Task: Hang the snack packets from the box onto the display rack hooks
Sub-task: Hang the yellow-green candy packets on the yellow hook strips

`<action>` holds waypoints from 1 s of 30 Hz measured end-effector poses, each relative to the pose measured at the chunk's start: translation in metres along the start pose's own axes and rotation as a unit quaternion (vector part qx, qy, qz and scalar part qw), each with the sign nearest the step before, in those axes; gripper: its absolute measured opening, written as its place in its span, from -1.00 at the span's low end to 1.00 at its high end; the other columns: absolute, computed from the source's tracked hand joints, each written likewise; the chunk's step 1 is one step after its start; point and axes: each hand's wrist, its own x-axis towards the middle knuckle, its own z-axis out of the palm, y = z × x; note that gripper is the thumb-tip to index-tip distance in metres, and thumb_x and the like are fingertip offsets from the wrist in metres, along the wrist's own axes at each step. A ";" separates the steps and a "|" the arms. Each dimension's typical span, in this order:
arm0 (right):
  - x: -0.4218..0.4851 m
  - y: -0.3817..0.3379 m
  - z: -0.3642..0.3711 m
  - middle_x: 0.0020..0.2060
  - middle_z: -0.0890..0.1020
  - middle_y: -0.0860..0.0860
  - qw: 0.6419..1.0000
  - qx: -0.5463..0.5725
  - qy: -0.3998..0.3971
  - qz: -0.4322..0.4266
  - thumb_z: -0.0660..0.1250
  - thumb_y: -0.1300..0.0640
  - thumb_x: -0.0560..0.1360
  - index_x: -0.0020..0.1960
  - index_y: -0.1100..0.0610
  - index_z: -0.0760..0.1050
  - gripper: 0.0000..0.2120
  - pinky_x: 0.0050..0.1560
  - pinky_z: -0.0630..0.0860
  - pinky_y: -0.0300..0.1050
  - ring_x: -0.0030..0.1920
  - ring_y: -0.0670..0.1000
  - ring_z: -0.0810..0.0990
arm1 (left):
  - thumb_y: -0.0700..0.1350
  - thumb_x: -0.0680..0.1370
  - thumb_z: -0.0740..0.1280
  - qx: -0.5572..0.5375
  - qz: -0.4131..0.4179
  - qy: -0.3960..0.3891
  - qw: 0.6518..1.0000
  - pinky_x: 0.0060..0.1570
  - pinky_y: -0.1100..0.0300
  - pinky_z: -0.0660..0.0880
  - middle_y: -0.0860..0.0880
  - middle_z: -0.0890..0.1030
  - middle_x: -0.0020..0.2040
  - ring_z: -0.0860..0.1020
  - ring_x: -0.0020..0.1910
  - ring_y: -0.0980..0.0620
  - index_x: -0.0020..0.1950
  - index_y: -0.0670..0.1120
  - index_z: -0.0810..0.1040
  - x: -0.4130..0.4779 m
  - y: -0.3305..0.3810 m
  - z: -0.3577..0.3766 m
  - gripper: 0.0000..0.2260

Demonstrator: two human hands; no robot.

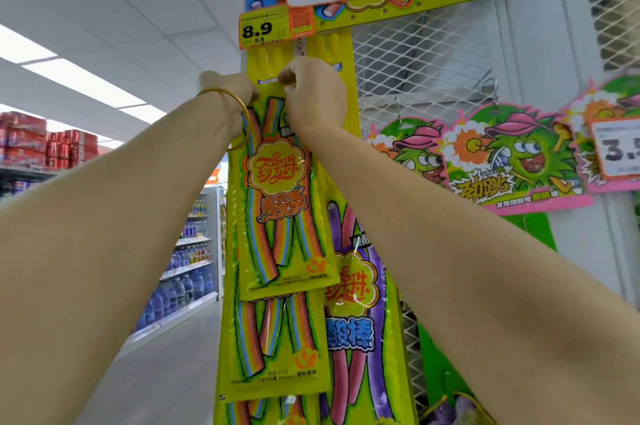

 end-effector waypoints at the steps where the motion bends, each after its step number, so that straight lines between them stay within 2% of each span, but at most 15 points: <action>1: 0.000 0.000 0.000 0.08 0.59 0.02 1.000 -0.002 -0.001 -0.002 0.23 0.25 0.52 0.10 0.07 0.56 -0.77 -0.15 0.34 -0.17 0.07 0.06 0.54 | -0.29 0.48 0.33 -0.009 -0.005 -0.004 1.000 -0.23 0.13 0.38 -0.11 0.44 -0.15 0.40 -0.16 -0.03 -0.17 -0.17 0.38 0.001 -0.001 0.001 -0.87; 4: 0.001 0.001 0.000 0.09 0.59 0.02 1.000 -0.002 -0.005 0.001 0.23 0.26 0.52 0.11 0.07 0.56 -0.77 -0.14 0.34 -0.16 0.08 0.06 0.54 | -0.30 0.52 0.26 -0.035 -0.011 -0.014 0.999 -0.16 0.17 0.38 -0.09 0.48 -0.16 0.42 -0.11 -0.03 -0.28 -0.20 0.36 0.000 -0.001 0.001 -0.81; 6: 0.001 0.002 0.000 0.09 0.59 0.02 1.000 0.000 -0.007 0.002 0.23 0.27 0.52 0.11 0.08 0.56 -0.76 -0.15 0.36 -0.16 0.08 0.06 0.54 | -0.29 0.55 0.22 -0.043 -0.012 -0.021 0.999 -0.26 0.23 0.34 -0.03 0.42 -0.30 0.41 -0.19 -0.02 -0.33 -0.16 0.32 0.003 -0.001 0.000 -0.75; 8: -0.001 0.002 0.002 0.08 0.59 0.03 1.000 0.006 -0.012 0.001 0.22 0.29 0.51 0.10 0.09 0.56 -0.75 -0.11 0.43 -0.12 0.07 0.06 0.54 | -0.27 0.55 0.22 -0.030 -0.005 -0.021 0.999 -0.33 0.25 0.32 -0.03 0.47 -0.28 0.42 -0.20 -0.02 -0.32 -0.13 0.34 0.004 -0.003 -0.003 -0.76; 11: -0.003 0.003 0.005 0.08 0.61 0.04 1.000 0.017 -0.014 0.000 0.23 0.29 0.50 0.10 0.10 0.57 -0.75 -0.03 0.49 -0.06 0.08 0.06 0.55 | -0.32 0.49 0.27 -0.011 0.013 -0.022 1.000 -0.35 0.31 0.44 -0.14 0.61 -0.04 0.49 -0.23 -0.02 -0.16 -0.11 0.48 0.009 -0.007 -0.006 -0.88; 14: -0.003 0.005 0.007 0.06 0.62 0.04 1.000 0.013 -0.005 -0.009 0.25 0.28 0.50 0.09 0.10 0.58 -0.77 -0.03 0.49 -0.06 0.07 0.05 0.56 | -0.41 0.47 0.24 -0.003 0.043 -0.013 0.999 -0.13 0.21 0.49 -0.10 0.52 -0.21 0.49 -0.17 -0.05 -0.01 -0.12 0.50 0.002 -0.010 -0.004 -0.78; 17: 0.000 0.003 0.007 0.05 0.61 0.02 1.000 0.003 0.010 -0.020 0.24 0.27 0.51 0.07 0.09 0.57 -0.78 -0.08 0.49 -0.06 0.03 0.05 0.56 | -0.40 0.46 0.25 0.019 0.071 0.006 0.997 -0.05 0.18 0.52 -0.13 0.53 -0.13 0.50 -0.10 -0.08 0.09 -0.21 0.55 -0.001 -0.010 -0.002 -0.75; 18: 0.002 0.002 0.007 0.05 0.61 0.02 1.000 -0.002 0.012 -0.024 0.23 0.27 0.51 0.07 0.08 0.57 -0.78 -0.11 0.47 -0.08 0.03 0.05 0.56 | -0.38 0.47 0.23 0.024 0.071 0.006 0.997 -0.09 0.24 0.53 -0.14 0.53 -0.11 0.51 -0.13 -0.07 0.07 -0.23 0.54 0.000 -0.010 -0.003 -0.78; 20: 0.005 0.002 0.005 0.05 0.60 0.02 0.999 -0.015 0.010 -0.031 0.21 0.26 0.52 0.07 0.07 0.56 -0.78 -0.16 0.40 -0.12 0.03 0.04 0.55 | -0.34 0.50 0.20 0.036 0.051 -0.005 0.998 -0.45 0.43 0.40 -0.08 0.40 -0.26 0.38 -0.34 0.01 -0.12 -0.20 0.44 -0.001 -0.006 -0.004 -0.92; 21: 0.006 0.002 0.004 0.06 0.59 0.02 0.999 -0.021 0.007 -0.035 0.21 0.26 0.52 0.07 0.07 0.55 -0.78 -0.17 0.37 -0.14 0.03 0.05 0.55 | -0.32 0.50 0.20 0.045 0.042 -0.007 0.998 -0.58 0.38 0.27 -0.05 0.31 -0.31 0.29 -0.38 0.02 -0.17 -0.17 0.37 -0.003 -0.003 -0.004 -0.91; 22: 0.006 0.002 0.004 0.06 0.59 0.03 0.999 -0.025 0.003 -0.039 0.20 0.25 0.53 0.07 0.07 0.55 -0.78 -0.17 0.36 -0.14 0.03 0.05 0.55 | -0.29 0.50 0.22 0.049 0.039 -0.010 0.998 -0.58 0.32 0.23 -0.04 0.29 -0.32 0.28 -0.37 0.01 -0.17 -0.17 0.36 -0.003 0.000 -0.004 -0.92; 23: 0.005 0.002 0.003 0.07 0.58 0.04 0.999 -0.029 0.000 -0.043 0.19 0.25 0.53 0.08 0.08 0.55 -0.78 -0.17 0.36 -0.14 0.03 0.06 0.54 | -0.27 0.49 0.25 0.043 0.043 -0.012 0.998 -0.53 0.29 0.25 -0.05 0.33 -0.29 0.32 -0.33 0.00 -0.12 -0.18 0.41 -0.004 0.002 -0.005 -0.97; 25: 0.004 0.004 0.002 0.09 0.56 0.06 0.998 -0.040 -0.005 -0.054 0.19 0.25 0.54 0.09 0.09 0.55 -0.78 -0.17 0.36 -0.13 0.03 0.07 0.54 | -0.23 0.47 0.32 0.023 0.040 -0.026 0.999 -0.39 0.27 0.39 -0.08 0.43 -0.21 0.41 -0.27 -0.01 0.02 -0.21 0.47 -0.002 0.003 -0.003 -0.85; 27: 0.003 0.005 0.003 0.09 0.54 0.08 0.996 -0.051 -0.011 -0.065 0.18 0.24 0.54 0.09 0.10 0.55 -0.77 -0.14 0.36 -0.11 0.04 0.09 0.53 | -0.22 0.44 0.39 0.001 0.036 -0.023 0.999 -0.21 0.18 0.44 -0.13 0.49 -0.12 0.47 -0.19 -0.05 -0.02 -0.25 0.48 -0.002 0.002 -0.001 -0.81; 30: 0.004 0.004 0.003 0.09 0.52 0.11 0.994 -0.067 -0.019 -0.083 0.17 0.25 0.54 0.08 0.14 0.56 -0.77 -0.09 0.44 -0.05 0.02 0.12 0.53 | -0.24 0.42 0.42 -0.002 0.030 -0.020 0.999 -0.15 0.10 0.46 -0.16 0.50 -0.10 0.47 -0.16 -0.06 -0.07 -0.24 0.45 -0.002 0.001 0.002 -0.81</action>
